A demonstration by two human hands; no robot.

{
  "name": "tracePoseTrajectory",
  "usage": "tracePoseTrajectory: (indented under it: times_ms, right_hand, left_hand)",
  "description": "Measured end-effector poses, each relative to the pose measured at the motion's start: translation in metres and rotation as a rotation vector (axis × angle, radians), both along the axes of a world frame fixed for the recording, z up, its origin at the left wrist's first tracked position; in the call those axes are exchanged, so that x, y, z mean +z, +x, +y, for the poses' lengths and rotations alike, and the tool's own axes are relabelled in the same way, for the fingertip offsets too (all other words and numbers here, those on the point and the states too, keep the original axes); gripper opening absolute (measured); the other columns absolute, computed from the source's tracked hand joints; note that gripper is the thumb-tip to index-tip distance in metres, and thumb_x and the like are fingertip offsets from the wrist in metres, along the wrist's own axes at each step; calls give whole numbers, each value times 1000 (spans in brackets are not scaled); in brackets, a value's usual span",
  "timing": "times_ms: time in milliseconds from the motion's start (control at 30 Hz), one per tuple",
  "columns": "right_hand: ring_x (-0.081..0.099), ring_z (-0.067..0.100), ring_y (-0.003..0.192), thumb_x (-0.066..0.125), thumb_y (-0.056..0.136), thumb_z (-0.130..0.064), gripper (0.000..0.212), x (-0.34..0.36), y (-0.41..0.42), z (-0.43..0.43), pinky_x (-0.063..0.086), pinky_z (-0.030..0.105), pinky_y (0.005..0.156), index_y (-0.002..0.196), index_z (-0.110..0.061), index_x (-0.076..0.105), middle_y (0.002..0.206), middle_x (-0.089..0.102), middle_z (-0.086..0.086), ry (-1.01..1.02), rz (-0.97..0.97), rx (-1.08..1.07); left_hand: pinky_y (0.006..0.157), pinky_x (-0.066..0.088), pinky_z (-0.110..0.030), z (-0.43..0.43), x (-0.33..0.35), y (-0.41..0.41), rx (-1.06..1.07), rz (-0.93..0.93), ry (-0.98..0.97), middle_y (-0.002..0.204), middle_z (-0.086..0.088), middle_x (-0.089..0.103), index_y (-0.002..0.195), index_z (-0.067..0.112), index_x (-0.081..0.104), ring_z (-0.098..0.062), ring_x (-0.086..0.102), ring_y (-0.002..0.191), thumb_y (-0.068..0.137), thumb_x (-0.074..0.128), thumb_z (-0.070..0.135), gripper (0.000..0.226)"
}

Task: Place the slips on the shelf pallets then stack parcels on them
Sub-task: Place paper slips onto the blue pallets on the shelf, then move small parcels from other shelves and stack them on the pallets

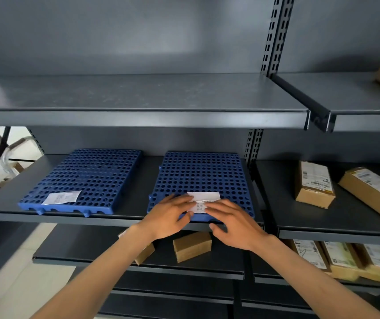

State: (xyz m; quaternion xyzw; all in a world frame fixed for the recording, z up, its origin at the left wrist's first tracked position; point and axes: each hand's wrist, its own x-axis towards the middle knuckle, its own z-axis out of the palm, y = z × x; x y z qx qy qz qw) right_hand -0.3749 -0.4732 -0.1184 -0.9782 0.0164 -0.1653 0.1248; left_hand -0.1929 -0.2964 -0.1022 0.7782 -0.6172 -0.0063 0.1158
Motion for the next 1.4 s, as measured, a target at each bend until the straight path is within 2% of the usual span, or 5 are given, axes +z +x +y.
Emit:
tracePoseTrajectory:
  times_ms: [267,600,1000,1200,1400]
  right_hand:
    - [37,14,138,49,91,-42,52,3,6,2,17,32,120,139,-21,44,144,48,-1,40,-10,-107]
    - [53,19,126,62,86,-22,51,-2,3,18,25,32,115,134,-11,51,131,60,7,-144,-90,-191]
    - [40,26,138,63,87,-12,46,-3,15,51,29,45,116,131,1,56,144,48,15,-220,-159,-282]
    - [41,26,137,53,91,-11,37,-5,24,115,36,44,112,127,-2,59,142,51,11,-155,-273,-297]
    - [58,23,89,54,85,-14,23,-69,55,210,53,38,77,104,-12,67,100,64,3,38,-163,-356]
  left_hand:
    - [120,-9,-45,-5,-3,-16,130,-109,-35,149,9,46,139,28,50,-11,27,146,103,31,49,46]
    - [117,2,-62,-12,-8,-26,185,-231,-94,129,7,63,124,29,63,-20,44,136,101,19,50,54]
    - [122,-8,-45,20,-13,-7,56,-12,10,165,7,-5,157,19,6,-10,-18,148,100,11,58,69]
    - [101,41,-34,95,-30,6,-67,59,-451,134,2,60,128,17,60,-17,51,126,101,42,31,35]
    - [84,51,-42,163,-97,29,73,265,-236,105,-1,71,120,16,64,-22,64,97,93,54,16,29]
